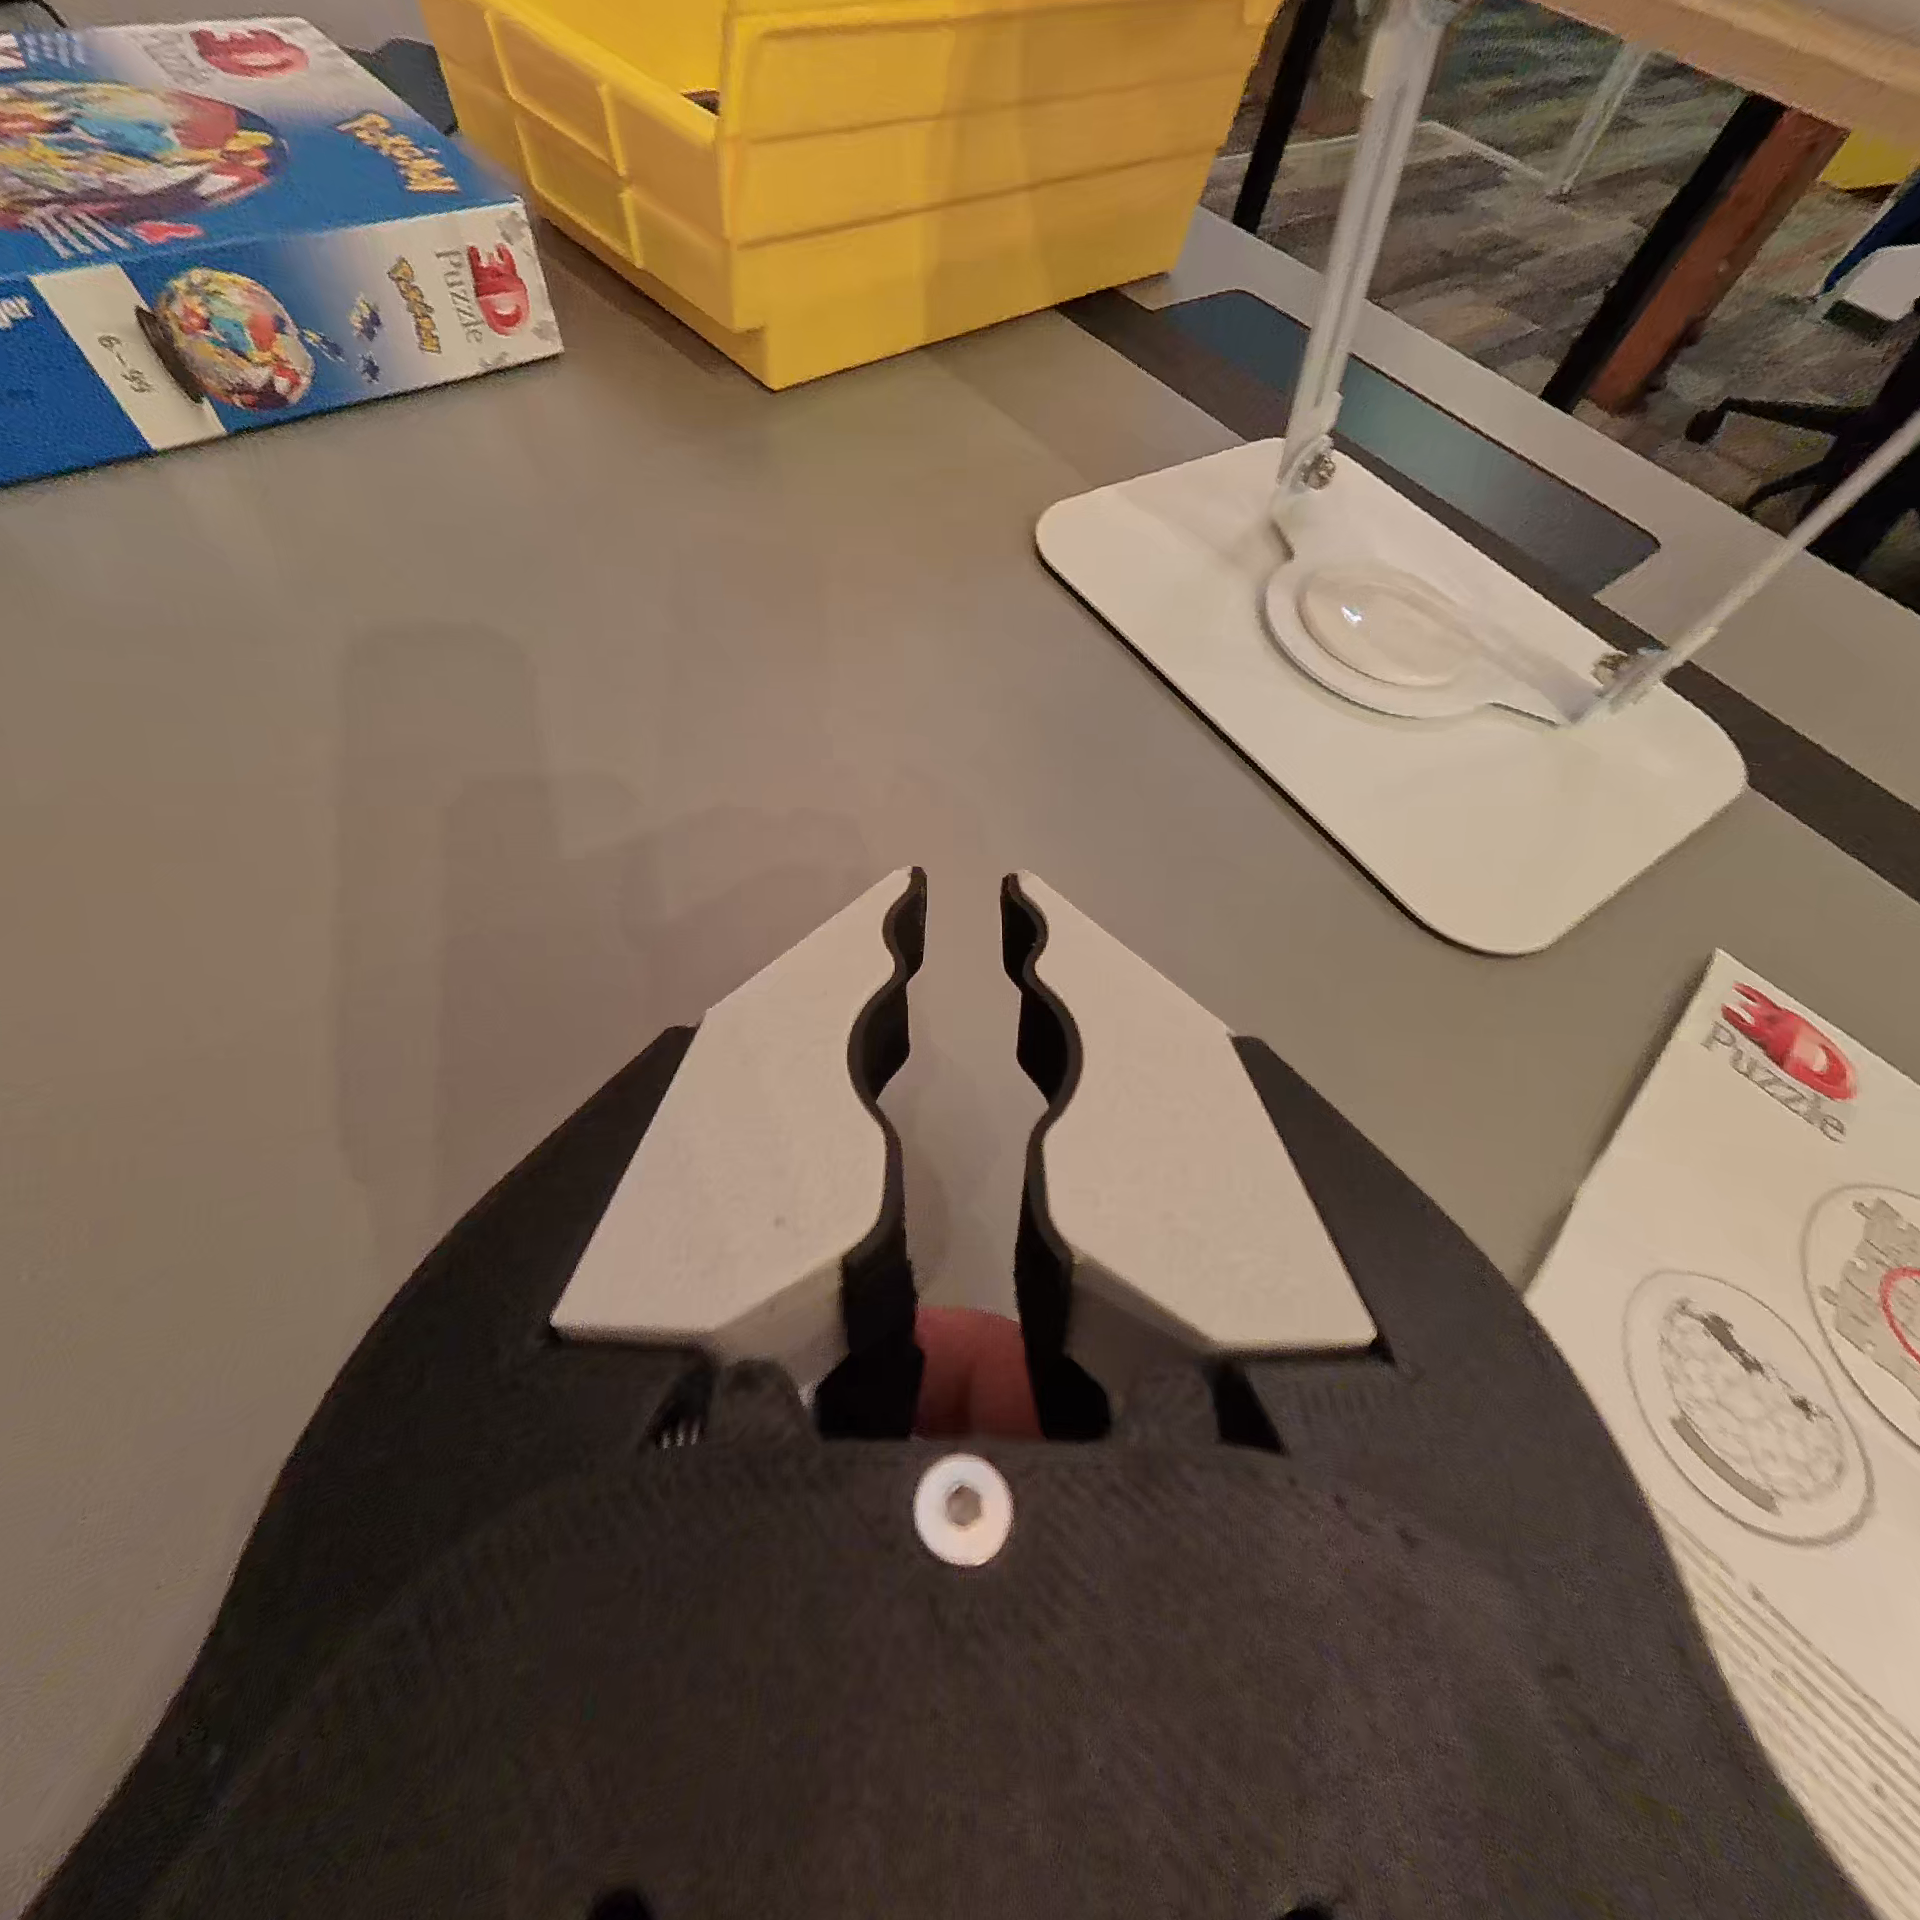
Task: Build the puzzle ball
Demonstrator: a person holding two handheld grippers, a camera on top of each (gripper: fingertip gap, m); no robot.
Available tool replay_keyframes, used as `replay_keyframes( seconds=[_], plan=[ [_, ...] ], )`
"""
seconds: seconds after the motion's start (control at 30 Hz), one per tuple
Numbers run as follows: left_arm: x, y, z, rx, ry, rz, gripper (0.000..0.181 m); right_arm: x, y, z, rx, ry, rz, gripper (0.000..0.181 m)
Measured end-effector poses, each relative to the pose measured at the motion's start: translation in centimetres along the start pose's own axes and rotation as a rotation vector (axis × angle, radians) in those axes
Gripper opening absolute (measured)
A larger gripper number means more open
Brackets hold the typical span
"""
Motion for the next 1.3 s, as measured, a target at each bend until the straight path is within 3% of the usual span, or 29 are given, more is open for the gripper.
replay_keyframes(
  seconds=[0.17, 0.4, 0.5, 0.6, 0.77, 1.07, 1.3],
  plan=[
    [0.5, 1.9, -0.4, -0.046, -0.016, -0.056, 0.039, -2.4, 3.6, 4.4, 0.047, -0.009, 0.036, 0.022],
    [1.0, 3.9, -1.0, -0.064, -0.086, -0.165, 0.016, -6.9, 14.0, 13.2, 0.116, 0.019, 0.048, 0.055],
    [0.6, 3.9, -1.1, -0.055, -0.147, -0.218, 0.011, -8.0, 18.6, 15.2, 0.108, 0.019, 0.001, 0.054],
    [0.6, 3.9, -1.2, -0.042, -0.177, -0.228, 0.010, -8.3, 21.2, 16.6, 0.137, -0.008, -0.074, 0.039],
    [0.7, 3.8, -1.4, -0.025, -0.239, -0.219, 0.008, -7.6, 22.3, 17.6, 0.138, -0.105, -0.199, 0.018],
    [1.2, 3.1, -1.5, 0.018, -0.309, -0.178, 0.007, -7.1, 22.8, 17.8, 0.165, -0.139, -0.265, 0.013],
    [0.9, 1.5, -0.7, 0.085, -0.328, -0.146, 0.007, -6.6, 21.7, 19.7, 0.213, -0.144, -0.264, 0.012]
  ],
)
Point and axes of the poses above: each gripper's, where its closed fingertips meet, y out along the fingers, z out of its top, x = y × z across the jaws, the point moved 8 cm from there along -y, back along the fingers, and after that the axes turned 4 degrees about y, right-handed, at the moved point
